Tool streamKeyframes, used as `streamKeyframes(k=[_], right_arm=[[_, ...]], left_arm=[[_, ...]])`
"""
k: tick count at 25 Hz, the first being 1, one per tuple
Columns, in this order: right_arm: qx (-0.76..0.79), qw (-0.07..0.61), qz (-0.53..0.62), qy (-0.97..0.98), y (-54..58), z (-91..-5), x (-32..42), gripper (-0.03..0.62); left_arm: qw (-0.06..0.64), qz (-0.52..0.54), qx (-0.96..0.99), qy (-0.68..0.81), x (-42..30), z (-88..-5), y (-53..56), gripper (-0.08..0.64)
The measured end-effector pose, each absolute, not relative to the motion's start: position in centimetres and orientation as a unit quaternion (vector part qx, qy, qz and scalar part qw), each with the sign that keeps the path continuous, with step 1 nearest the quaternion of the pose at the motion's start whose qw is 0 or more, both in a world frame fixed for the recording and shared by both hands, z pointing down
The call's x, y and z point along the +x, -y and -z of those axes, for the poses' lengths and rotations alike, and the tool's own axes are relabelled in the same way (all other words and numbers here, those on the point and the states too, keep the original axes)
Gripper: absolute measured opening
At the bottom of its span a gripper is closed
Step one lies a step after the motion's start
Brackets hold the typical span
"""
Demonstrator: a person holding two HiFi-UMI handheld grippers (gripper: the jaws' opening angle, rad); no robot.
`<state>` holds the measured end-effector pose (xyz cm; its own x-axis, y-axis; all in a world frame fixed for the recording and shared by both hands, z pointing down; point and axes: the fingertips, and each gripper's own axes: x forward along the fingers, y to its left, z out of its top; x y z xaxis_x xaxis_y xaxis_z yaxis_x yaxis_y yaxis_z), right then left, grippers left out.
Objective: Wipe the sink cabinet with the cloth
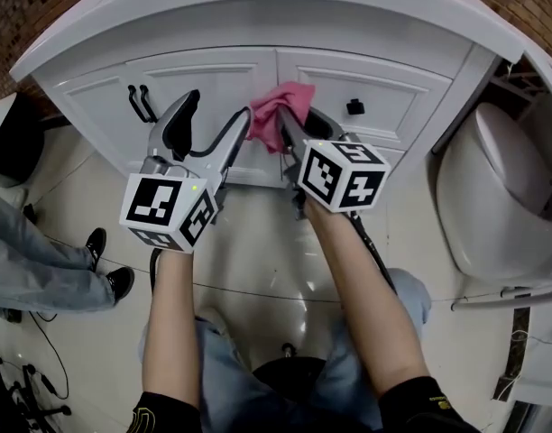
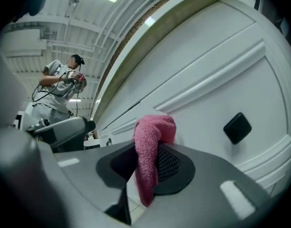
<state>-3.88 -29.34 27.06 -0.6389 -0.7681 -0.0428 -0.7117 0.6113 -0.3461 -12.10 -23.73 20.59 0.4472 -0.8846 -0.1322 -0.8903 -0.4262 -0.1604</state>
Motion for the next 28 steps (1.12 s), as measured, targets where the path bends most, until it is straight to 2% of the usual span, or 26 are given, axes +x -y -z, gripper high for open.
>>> streamKeyframes(k=[7,12,15,18,20,25,28], right_arm=[[-0.516,0.019,0.086,-0.852,29.4,-26.5,7.4,0.077],[-0.617,0.031,0.113,-0.778,29.6,-26.8,18.9,0.077],[-0.630,0.054,0.132,-0.763,29.4,-26.9,20.9,0.078],[-0.625,0.063,0.137,-0.766,29.2,-26.8,19.4,0.077],[-0.600,0.070,0.144,-0.784,28.9,-27.0,15.9,0.077],[-0.452,0.045,0.070,-0.888,26.1,-27.1,-1.5,0.077],[-0.408,0.037,0.074,-0.909,26.3,-28.8,-6.9,0.077]], left_arm=[[0.095,-0.023,-0.853,-0.513,-10.8,-20.7,24.5,0.329],[0.097,-0.027,-0.864,-0.493,-7.9,-20.6,24.5,0.330],[0.096,-0.030,-0.865,-0.491,-7.5,-20.5,24.3,0.330],[0.099,-0.027,-0.864,-0.493,-7.7,-20.5,24.1,0.330],[0.101,-0.023,-0.862,-0.497,-8.2,-20.5,24.0,0.330],[0.101,-0.029,-0.847,-0.521,-11.0,-20.0,23.9,0.330],[0.090,-0.043,-0.834,-0.543,-13.1,-19.8,24.0,0.330]])
